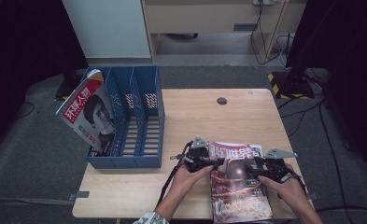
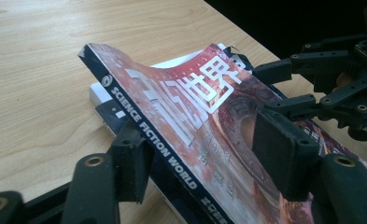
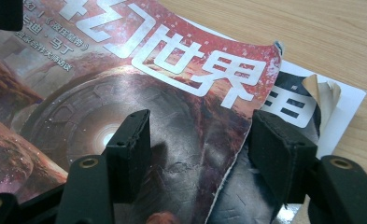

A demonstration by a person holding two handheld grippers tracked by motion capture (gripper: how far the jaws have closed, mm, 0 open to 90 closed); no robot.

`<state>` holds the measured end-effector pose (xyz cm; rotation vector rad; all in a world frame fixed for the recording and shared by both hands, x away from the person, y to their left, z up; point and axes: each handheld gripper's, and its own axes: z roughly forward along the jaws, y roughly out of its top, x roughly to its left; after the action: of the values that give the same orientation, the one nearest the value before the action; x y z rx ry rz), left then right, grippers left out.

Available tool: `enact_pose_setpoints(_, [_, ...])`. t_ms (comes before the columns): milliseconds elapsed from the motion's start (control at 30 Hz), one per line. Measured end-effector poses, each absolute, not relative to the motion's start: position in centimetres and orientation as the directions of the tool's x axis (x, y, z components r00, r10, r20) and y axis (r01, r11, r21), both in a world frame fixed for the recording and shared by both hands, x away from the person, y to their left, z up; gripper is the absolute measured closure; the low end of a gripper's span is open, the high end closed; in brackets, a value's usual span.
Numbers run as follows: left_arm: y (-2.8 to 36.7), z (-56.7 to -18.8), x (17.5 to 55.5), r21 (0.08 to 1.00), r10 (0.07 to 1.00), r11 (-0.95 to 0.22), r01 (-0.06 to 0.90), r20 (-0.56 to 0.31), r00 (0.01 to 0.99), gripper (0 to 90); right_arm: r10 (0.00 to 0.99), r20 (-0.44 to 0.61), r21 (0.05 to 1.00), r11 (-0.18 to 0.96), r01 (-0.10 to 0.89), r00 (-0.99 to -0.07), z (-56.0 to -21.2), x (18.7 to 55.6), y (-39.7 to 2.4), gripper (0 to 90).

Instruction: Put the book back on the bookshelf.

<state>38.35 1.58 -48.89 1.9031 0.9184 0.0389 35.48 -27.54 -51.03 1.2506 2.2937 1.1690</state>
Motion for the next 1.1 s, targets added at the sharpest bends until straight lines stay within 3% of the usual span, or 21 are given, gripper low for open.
enact_pose_setpoints(367, [0.83, -48.91, 38.72, 0.784, 0.615, -0.248, 0.570, -0.327, 0.717, 46.4, 0.791, 0.129, 0.765, 0.304, 0.568, -0.598, -51.06, 35.44, -27.12, 40.1])
enact_pose_setpoints(633, [1.18, -48.90, 38.56, 0.796, 0.631, -0.249, 0.551, -0.298, 0.716, 58.8, 0.794, 0.131, 0.763, 0.301, 0.572, -0.593, -51.04, 35.38, -26.79, 39.8])
enact_pose_setpoints(1100, [1.47, -48.75, 38.41, 0.804, 0.618, -0.208, 0.558, -0.334, 0.711, 68.1, 0.792, 0.138, 0.758, 0.302, 0.578, -0.594, -51.02, 35.37, -26.57, 34.8])
